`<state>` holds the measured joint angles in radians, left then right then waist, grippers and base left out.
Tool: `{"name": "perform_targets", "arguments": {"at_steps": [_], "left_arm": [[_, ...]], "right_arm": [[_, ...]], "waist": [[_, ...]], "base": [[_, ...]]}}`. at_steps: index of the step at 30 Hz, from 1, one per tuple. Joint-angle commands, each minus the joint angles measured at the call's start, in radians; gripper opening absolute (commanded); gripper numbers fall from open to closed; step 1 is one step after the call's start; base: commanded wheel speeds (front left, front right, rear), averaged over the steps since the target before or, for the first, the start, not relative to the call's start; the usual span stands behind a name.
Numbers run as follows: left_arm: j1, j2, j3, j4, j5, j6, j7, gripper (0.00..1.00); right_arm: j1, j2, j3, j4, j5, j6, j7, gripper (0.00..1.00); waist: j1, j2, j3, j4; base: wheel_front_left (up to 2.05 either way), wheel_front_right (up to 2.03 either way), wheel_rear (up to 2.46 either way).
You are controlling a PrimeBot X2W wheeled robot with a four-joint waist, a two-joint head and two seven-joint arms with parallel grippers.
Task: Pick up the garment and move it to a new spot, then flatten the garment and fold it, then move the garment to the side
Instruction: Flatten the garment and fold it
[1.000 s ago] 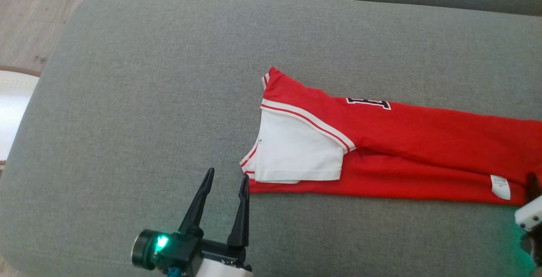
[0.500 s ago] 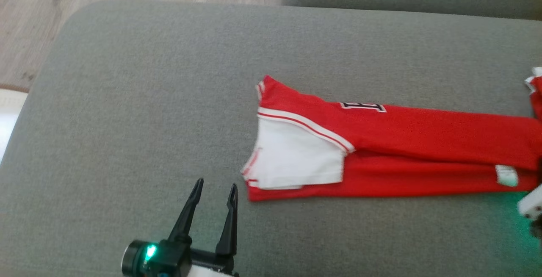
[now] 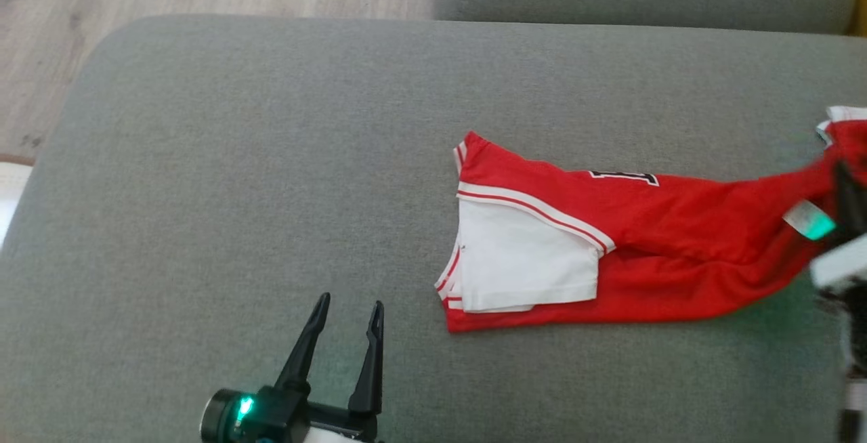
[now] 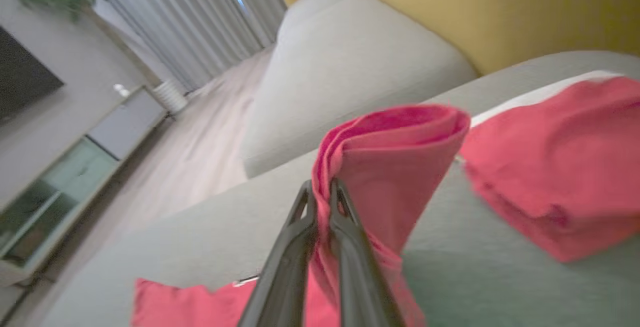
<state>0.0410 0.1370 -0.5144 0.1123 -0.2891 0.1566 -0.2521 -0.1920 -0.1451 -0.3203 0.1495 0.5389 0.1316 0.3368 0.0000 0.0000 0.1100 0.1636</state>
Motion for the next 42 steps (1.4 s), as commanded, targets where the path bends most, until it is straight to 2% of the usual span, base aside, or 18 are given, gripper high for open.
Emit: {"name": "perform_targets", "arguments": {"at_steps": [1,6,10,16,23,27,28,29,30,33,36,42], "left_arm": [[-0.023,-0.009,0.036,-0.023,0.006,-0.006,-0.010,1.00],[-0.035,-0.012,0.034,-0.008,0.009,-0.027,-0.010,1.00],[-0.048,-0.017,0.031,0.005,0.009,-0.039,-0.010,1.00],[-0.066,-0.029,0.029,0.019,0.008,-0.050,-0.010,1.00],[-0.073,-0.042,0.035,0.029,0.005,-0.059,-0.010,1.00],[-0.074,-0.046,0.038,0.030,0.007,-0.062,-0.010,1.00],[-0.073,-0.047,0.039,0.031,0.007,-0.062,-0.010,1.00],[-0.071,-0.048,0.041,0.032,0.006,-0.062,-0.010,1.00],[-0.069,-0.049,0.044,0.032,0.006,-0.062,-0.010,1.00],[-0.060,-0.051,0.055,0.031,0.008,-0.058,-0.010,1.00],[-0.054,-0.049,0.068,0.027,0.012,-0.055,-0.010,1.00],[-0.028,-0.043,0.114,0.002,0.016,-0.034,-0.010,1.00]], "right_arm": [[-0.025,0.005,0.032,-0.063,0.016,-0.001,0.008,0.00],[-0.015,0.071,0.143,-0.183,0.045,-0.001,0.060,0.00],[-0.017,0.088,0.249,-0.196,0.063,-0.001,0.072,0.00],[-0.031,0.094,0.428,-0.143,0.134,-0.001,0.050,0.00],[-0.071,0.095,0.621,-0.024,0.211,-0.001,-0.014,0.00],[-0.089,0.095,0.664,0.025,0.231,-0.001,-0.034,0.00],[-0.093,0.095,0.677,0.038,0.238,-0.001,-0.040,0.27],[-0.097,0.095,0.689,0.049,0.247,-0.001,-0.044,0.80],[-0.100,0.095,0.696,0.057,0.254,-0.001,-0.051,1.00],[-0.109,0.095,0.699,0.060,0.235,-0.001,-0.075,1.00],[-0.106,0.083,0.666,0.032,0.164,-0.001,-0.111,1.00],[-0.041,-0.026,0.571,-0.046,0.022,-0.001,-0.261,1.00]], "waist": [[0.0000,0.0000,-0.002,0.008],[0.0000,0.0000,0.001,0.040],[0.0000,0.0000,0.009,0.065],[0.0000,0.0000,0.019,0.099],[0.0000,0.0000,0.026,0.129],[0.0000,0.0000,0.027,0.135],[0.0000,0.0000,0.026,0.135],[0.0000,0.0000,0.024,0.134],[0.0000,0.0000,0.021,0.130],[0.0000,0.0000,0.008,0.114],[0.0000,0.0000,-0.011,0.092],[0.0000,0.0000,-0.069,0.037]], "base": [[0.00,0.00,0.00],[0.00,0.00,0.00],[0.00,0.00,0.00],[0.00,0.00,0.00],[0.00,0.00,0.00],[0.00,0.00,0.00],[0.00,0.00,0.00],[0.00,0.00,0.00],[0.00,0.00,0.00],[0.00,0.00,0.00],[0.00,0.00,0.00],[0.00,0.00,0.00]]}}
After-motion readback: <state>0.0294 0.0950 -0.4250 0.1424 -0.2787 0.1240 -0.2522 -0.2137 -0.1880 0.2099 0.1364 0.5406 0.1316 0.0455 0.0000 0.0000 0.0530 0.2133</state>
